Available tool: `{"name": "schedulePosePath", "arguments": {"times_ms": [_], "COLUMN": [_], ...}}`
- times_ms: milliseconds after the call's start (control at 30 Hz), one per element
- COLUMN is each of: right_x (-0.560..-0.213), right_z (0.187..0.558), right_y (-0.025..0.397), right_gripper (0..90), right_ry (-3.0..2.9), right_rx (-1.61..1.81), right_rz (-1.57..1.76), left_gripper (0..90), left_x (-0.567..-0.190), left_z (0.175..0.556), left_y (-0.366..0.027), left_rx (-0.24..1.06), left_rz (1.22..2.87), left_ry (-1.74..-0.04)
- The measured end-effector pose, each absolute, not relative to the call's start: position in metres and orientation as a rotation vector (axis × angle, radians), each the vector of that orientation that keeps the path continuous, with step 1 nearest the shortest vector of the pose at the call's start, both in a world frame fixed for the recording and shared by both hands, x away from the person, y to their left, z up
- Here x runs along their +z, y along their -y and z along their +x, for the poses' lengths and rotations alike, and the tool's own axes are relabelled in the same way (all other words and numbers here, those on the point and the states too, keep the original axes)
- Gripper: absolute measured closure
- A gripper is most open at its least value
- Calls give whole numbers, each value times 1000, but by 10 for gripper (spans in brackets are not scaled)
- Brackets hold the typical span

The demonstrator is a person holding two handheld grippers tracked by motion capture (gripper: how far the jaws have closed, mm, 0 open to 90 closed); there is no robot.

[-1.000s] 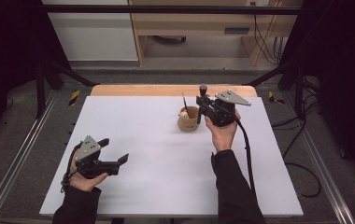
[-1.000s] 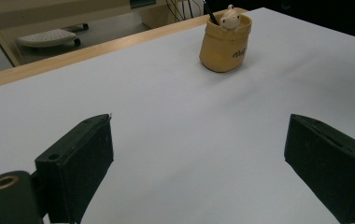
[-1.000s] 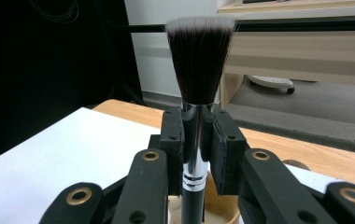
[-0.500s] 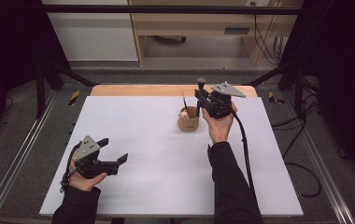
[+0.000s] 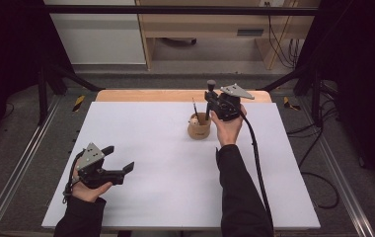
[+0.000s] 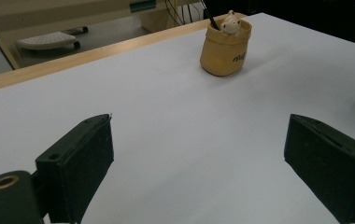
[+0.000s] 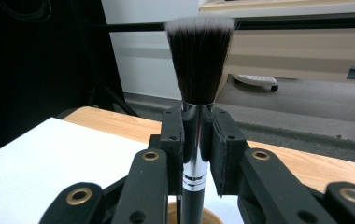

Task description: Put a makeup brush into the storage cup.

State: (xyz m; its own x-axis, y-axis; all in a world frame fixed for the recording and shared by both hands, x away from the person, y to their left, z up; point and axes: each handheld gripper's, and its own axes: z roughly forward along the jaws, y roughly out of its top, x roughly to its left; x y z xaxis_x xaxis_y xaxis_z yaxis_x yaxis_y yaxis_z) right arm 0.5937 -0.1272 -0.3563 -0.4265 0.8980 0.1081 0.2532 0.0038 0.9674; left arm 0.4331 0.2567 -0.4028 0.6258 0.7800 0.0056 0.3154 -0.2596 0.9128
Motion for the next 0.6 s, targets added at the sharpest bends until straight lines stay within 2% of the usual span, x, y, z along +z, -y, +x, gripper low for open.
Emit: {"name": "schedulePosePath", "arguments": {"times_ms": [600], "right_x": [-378], "right_z": [611], "right_y": [122], "right_gripper": [773], "right_ry": [-1742], "right_rx": [1405], "right_rz": [1221], "left_gripper": [77], "left_x": [-403], "left_z": [433], "left_y": [-257], "left_rx": [573], "left_rz": [1843], "left_ry": [-882]}}
